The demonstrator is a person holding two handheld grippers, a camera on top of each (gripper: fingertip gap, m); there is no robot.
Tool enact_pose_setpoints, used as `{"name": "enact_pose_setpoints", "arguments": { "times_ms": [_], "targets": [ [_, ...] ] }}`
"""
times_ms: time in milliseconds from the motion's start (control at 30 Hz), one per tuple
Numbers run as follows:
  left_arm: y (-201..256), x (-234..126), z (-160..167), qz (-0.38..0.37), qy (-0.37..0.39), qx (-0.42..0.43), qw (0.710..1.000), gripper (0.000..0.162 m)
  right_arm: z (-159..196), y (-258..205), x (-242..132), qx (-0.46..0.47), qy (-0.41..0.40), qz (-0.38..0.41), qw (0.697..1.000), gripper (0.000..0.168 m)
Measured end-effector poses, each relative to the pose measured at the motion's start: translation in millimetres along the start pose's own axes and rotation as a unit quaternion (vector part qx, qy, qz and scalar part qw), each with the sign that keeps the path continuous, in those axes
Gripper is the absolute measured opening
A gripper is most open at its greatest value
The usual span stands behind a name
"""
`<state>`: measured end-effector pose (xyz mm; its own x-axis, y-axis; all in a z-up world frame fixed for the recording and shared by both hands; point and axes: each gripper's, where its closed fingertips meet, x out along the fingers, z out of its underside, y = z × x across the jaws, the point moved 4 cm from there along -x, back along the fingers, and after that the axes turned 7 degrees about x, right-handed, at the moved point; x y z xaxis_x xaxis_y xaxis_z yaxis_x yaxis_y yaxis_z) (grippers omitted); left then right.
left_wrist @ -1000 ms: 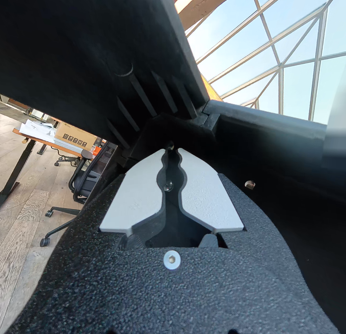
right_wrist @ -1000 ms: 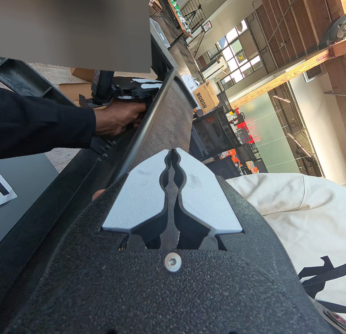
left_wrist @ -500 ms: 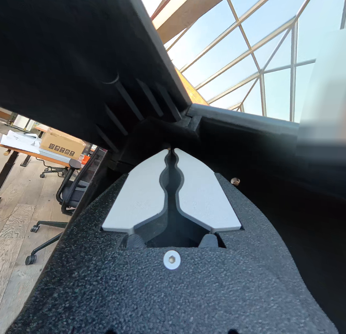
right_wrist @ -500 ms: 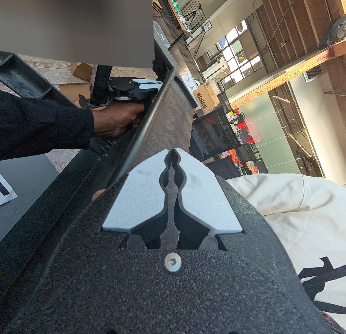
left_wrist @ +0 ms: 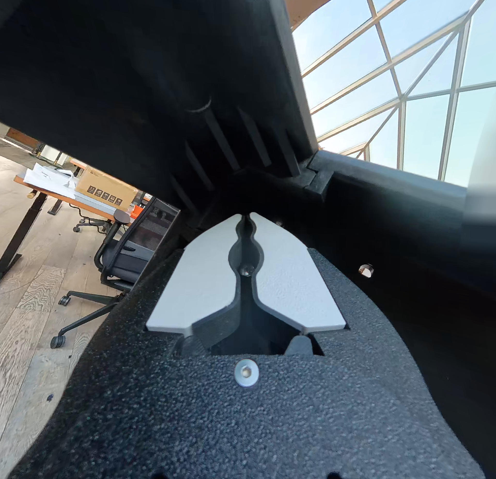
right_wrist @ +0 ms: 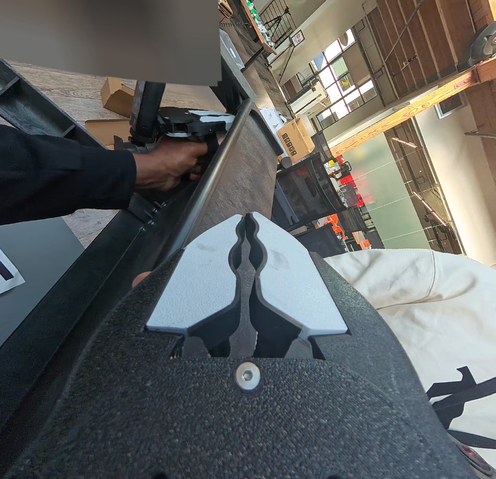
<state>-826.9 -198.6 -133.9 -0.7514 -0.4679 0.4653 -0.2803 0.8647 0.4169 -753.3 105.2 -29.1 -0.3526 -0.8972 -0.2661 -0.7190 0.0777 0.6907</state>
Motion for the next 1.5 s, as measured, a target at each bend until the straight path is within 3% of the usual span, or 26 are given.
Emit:
{"name": "enact_pose_setpoints", "arguments": {
  "times_ms": [200, 333, 500, 667, 900, 1100, 1233, 1367, 1500],
  "targets": [
    [26, 16, 11, 0.049, -0.057, 0.036, 0.997, 0.000, 1, 0, 0, 0.001, -0.001, -0.001, 1.000, 0.000],
    [8, -10, 8, 0.014, -0.023, -0.023, 0.999, 0.000, 1, 1, 0, 0.001, 0.000, -0.001, 1.000, 0.000],
    [14, -64, 13, 0.026, -0.026, -0.049, 0.998, 0.000, 0, 1, 0, 0.000, 0.001, 0.000, 1.000, 0.000],
    [55, -141, 35, 0.095, -0.086, -0.042, 0.991, 0.001, 0, 1, 0, -0.002, 0.002, 0.003, 1.000, 0.000],
    [131, -267, 50, 0.158, -0.216, -0.056, 0.962, 0.017, -1, 2, -2, -0.008, 0.008, 0.010, 1.000, 0.000],
    [200, -381, 14, 0.204, -0.298, -0.072, 0.930, 0.028, -4, 1, -3, -0.020, 0.024, 0.018, 0.999, 0.000],
    [230, -460, -15, 0.250, -0.355, -0.016, 0.901, 0.031, -12, 0, -9, -0.035, 0.044, 0.016, 0.998, 0.000],
    [230, -531, -52, 0.268, -0.400, 0.044, 0.875, 0.033, -32, 3, -35, -0.040, 0.060, 0.028, 0.997, 0.000],
    [214, -585, -90, 0.236, -0.422, 0.071, 0.872, 0.034, -67, 1, -89, -0.030, 0.092, 0.043, 0.994, 0.000]
  ]
}}
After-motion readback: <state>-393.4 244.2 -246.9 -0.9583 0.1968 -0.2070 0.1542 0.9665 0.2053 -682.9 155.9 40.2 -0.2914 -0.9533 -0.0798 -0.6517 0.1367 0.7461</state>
